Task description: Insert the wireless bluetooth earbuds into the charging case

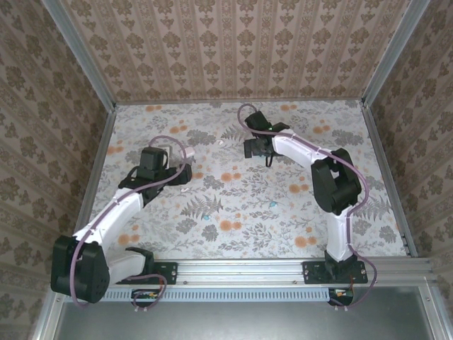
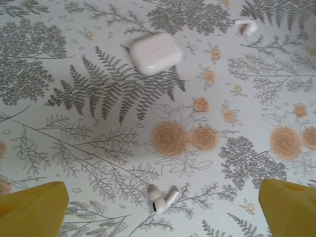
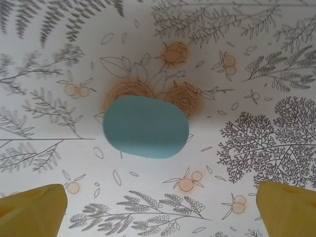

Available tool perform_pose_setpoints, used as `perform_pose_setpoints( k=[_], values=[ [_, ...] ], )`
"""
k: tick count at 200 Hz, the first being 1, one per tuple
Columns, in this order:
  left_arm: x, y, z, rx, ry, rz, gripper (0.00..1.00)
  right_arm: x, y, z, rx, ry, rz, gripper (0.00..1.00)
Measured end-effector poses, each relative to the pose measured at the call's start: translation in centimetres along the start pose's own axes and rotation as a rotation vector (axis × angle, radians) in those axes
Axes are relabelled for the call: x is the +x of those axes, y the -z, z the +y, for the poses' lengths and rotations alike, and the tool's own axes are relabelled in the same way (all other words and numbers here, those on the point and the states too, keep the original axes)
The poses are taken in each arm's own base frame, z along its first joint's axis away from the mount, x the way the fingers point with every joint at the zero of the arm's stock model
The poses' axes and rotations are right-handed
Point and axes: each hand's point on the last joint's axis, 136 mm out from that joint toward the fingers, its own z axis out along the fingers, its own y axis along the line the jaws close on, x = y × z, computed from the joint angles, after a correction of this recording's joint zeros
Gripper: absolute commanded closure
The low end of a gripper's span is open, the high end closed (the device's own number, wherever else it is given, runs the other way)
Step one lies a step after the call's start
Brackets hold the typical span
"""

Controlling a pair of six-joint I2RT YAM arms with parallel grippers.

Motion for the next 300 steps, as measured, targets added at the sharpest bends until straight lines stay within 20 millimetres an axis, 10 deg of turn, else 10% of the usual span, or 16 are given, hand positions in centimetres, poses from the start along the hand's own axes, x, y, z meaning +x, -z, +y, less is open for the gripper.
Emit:
perform_pose_setpoints(
  k=[104, 217, 300],
  values=[
    [0.2, 0.0, -0.6, 0.027, 0.001, 0.009, 0.00, 0.2, -4.6, 1.0, 0.024, -0.049, 0.092, 0.07],
    [0.5, -0.5, -0.8, 0.035, -0.031, 0.021, 0.00, -0.1, -5.7, 0.9, 0.003, -0.039, 0.113, 0.42],
    [1.2, 2.9, -7.9, 0.365, -0.438, -0.250, 0.00, 3.3, -1.8, 0.6, -0.104, 0.024, 0.175, 0.44]
  ],
)
